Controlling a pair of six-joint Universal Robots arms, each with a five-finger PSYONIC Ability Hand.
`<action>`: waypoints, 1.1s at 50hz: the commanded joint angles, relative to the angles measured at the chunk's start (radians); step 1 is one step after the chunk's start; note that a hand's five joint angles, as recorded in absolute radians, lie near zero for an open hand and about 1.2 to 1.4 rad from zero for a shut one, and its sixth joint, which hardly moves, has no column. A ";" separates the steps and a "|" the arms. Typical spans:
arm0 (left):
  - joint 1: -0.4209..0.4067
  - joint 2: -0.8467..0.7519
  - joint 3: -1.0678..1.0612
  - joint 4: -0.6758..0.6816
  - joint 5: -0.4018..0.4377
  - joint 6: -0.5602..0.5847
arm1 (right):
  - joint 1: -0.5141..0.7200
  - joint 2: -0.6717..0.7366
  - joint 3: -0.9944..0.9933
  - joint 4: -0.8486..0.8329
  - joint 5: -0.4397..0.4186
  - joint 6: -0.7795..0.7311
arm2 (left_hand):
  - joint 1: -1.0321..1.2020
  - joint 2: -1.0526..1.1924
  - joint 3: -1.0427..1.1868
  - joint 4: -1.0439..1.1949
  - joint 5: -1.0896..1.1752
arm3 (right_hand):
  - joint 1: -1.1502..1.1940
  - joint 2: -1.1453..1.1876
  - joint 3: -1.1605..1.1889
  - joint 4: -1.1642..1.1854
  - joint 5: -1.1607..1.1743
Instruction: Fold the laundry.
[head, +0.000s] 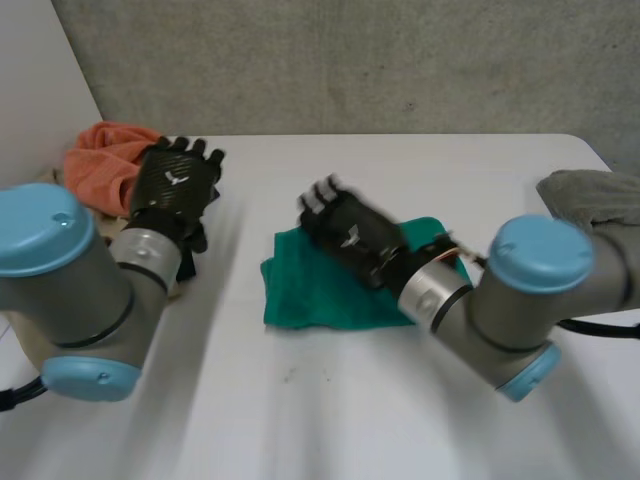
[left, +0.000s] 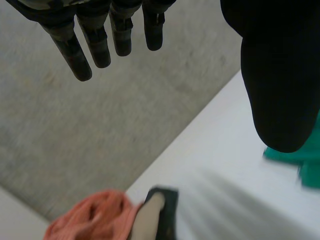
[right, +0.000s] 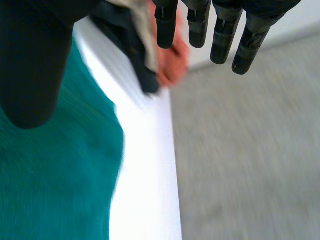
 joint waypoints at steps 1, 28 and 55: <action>-0.127 -0.103 0.125 0.020 0.000 -0.017 | -0.116 -0.116 0.070 0.091 0.182 0.428 | 0.027 0.014 0.006 0.014 -0.007 | -0.024 -0.041 -0.034 -0.057 -0.068; -0.235 -0.346 0.285 -0.050 -0.057 -0.006 | -0.300 0.030 0.048 0.318 0.177 0.458 | 0.033 0.020 0.012 0.020 -0.001 | 1.197 1.180 1.188 1.164 1.154; -0.118 -0.074 0.051 -0.052 -0.169 -0.019 | 0.134 0.011 -0.010 0.186 0.042 -0.026 | 0.012 0.000 -0.009 0.000 -0.022 | 1.197 1.180 1.188 1.164 1.154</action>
